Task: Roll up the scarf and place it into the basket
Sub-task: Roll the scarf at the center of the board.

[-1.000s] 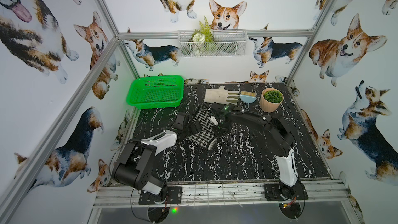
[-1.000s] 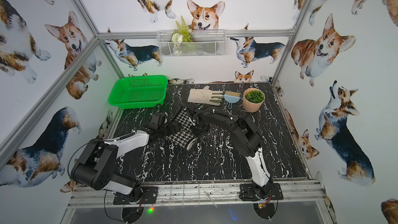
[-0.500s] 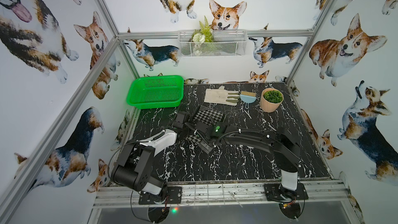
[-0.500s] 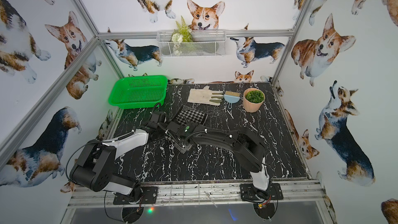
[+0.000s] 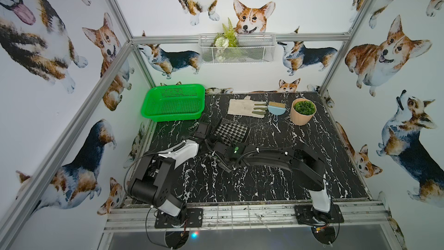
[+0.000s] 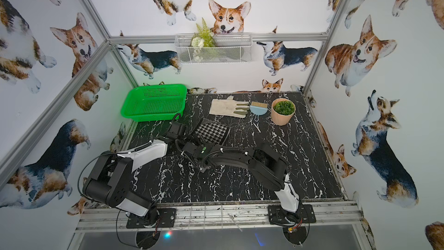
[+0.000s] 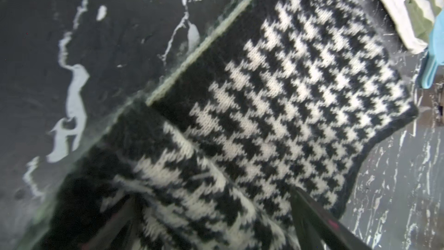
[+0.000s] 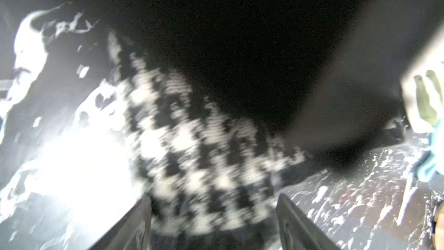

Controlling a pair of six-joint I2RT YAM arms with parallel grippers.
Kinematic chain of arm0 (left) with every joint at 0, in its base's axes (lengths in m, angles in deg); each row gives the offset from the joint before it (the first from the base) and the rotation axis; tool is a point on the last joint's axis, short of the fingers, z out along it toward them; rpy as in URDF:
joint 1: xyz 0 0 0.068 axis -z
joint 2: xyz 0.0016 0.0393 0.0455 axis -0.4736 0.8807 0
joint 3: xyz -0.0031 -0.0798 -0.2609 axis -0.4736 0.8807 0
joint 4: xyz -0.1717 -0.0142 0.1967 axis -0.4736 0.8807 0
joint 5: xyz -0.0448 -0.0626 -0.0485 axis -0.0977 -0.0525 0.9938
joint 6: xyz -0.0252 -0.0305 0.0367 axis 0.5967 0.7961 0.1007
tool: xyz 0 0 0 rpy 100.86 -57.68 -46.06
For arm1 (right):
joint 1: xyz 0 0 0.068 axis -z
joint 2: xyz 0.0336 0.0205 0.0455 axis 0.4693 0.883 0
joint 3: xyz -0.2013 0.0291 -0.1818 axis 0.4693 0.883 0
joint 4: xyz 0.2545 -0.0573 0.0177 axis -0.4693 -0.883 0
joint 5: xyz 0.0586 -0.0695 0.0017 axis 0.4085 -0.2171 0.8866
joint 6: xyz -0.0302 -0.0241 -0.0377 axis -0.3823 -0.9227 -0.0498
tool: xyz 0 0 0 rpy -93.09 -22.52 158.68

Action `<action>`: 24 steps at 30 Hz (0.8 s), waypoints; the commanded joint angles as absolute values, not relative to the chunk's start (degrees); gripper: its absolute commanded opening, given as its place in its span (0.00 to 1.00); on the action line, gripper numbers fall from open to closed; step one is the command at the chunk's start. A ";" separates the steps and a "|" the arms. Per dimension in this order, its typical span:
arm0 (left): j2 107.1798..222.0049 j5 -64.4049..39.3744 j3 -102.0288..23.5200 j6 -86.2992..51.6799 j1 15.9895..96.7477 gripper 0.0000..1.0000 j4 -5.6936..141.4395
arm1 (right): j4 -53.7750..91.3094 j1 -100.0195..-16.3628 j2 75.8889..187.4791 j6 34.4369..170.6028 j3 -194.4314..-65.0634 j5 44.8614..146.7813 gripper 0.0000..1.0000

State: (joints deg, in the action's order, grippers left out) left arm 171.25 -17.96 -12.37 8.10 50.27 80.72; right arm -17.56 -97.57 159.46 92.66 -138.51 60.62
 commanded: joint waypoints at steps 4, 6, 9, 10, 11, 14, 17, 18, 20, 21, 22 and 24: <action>173.99 -12.49 -11.48 10.63 50.25 0.97 78.99 | -14.88 -100.05 153.68 89.93 -134.08 57.07 0.83; 173.59 -12.31 -11.00 10.95 50.24 0.97 78.02 | -14.34 -100.26 152.47 89.51 -133.34 57.72 0.83; 173.45 -11.72 -11.12 11.26 50.32 0.97 77.71 | -15.68 -100.29 153.69 88.85 -134.38 57.68 0.83; 173.53 -11.01 -11.27 11.35 50.24 0.97 77.60 | -16.39 -100.26 154.62 88.54 -134.76 57.26 0.83; 173.61 -10.58 -11.39 11.38 50.29 0.97 77.60 | -16.38 -100.25 155.30 88.10 -134.90 56.98 0.84; 173.54 -9.12 -11.68 11.69 50.20 0.97 77.51 | -16.09 -100.14 157.41 86.91 -135.15 56.23 0.83; 172.80 -7.69 -11.58 12.13 50.13 0.97 77.40 | -16.00 -99.27 159.20 86.57 -135.17 56.17 0.83; 172.41 -7.36 -11.64 12.23 49.99 0.97 77.57 | -16.08 -98.77 159.85 86.70 -135.13 56.35 0.83; 171.68 -6.87 -11.72 12.27 50.01 0.97 78.14 | -16.08 -97.84 160.86 86.72 -134.87 56.49 0.83; 171.29 -6.82 -11.76 12.24 49.93 0.97 78.50 | -16.18 -97.38 161.26 86.56 -134.69 56.42 0.82; 170.89 -6.58 -11.68 12.23 49.96 0.97 78.79 | -16.28 -97.01 161.49 86.42 -134.57 56.27 0.82; 170.25 -5.89 -11.47 12.22 49.70 0.97 79.08 | -16.42 -96.21 162.03 86.27 -134.31 56.31 0.81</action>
